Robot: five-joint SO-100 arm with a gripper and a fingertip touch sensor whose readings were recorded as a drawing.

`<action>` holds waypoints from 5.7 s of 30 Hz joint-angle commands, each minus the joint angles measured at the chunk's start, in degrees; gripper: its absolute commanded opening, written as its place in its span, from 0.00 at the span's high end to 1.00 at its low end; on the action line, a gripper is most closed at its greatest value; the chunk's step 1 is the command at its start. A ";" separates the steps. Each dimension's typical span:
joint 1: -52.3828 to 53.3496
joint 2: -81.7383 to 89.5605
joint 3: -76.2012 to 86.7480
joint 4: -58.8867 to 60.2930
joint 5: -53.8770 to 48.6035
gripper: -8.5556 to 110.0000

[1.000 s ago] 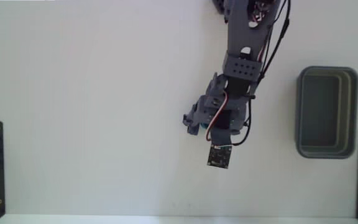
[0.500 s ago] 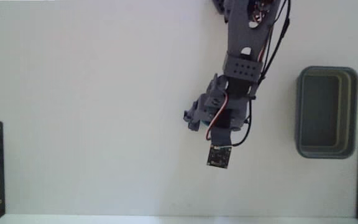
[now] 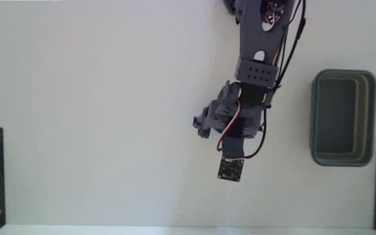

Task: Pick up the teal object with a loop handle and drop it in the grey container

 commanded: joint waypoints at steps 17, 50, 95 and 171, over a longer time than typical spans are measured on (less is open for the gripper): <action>0.59 3.63 -13.59 10.89 0.18 0.41; 0.59 0.80 -28.00 22.46 0.18 0.41; -21.35 -3.65 -35.85 25.91 0.18 0.41; -46.98 -8.85 -45.02 29.93 0.18 0.00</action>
